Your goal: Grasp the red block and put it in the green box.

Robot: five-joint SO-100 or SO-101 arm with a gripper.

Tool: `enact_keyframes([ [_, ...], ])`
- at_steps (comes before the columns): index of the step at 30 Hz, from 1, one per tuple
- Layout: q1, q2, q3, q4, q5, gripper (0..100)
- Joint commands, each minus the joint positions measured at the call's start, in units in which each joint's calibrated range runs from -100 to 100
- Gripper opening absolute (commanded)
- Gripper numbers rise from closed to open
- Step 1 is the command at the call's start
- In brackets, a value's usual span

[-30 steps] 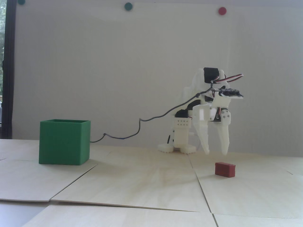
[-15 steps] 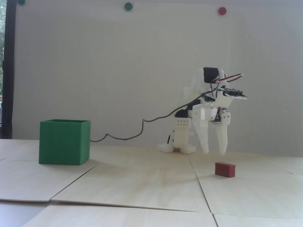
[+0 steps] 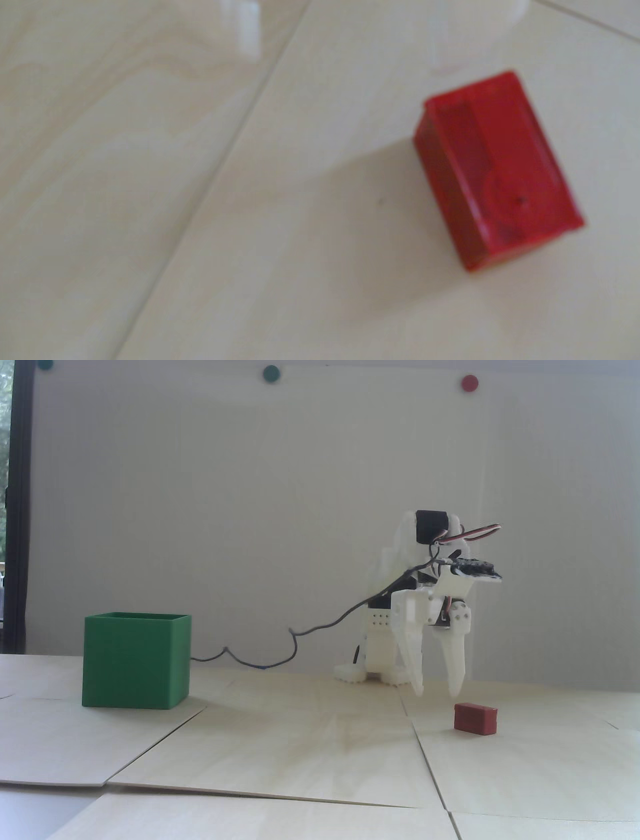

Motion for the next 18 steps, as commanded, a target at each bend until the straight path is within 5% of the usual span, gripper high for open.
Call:
enact_keyframes([
  [1, -2.50, -1.82, -4.87, 0.03, 0.07, 18],
  [18, -5.32, -2.13, -4.87, 2.47, 0.53, 18],
])
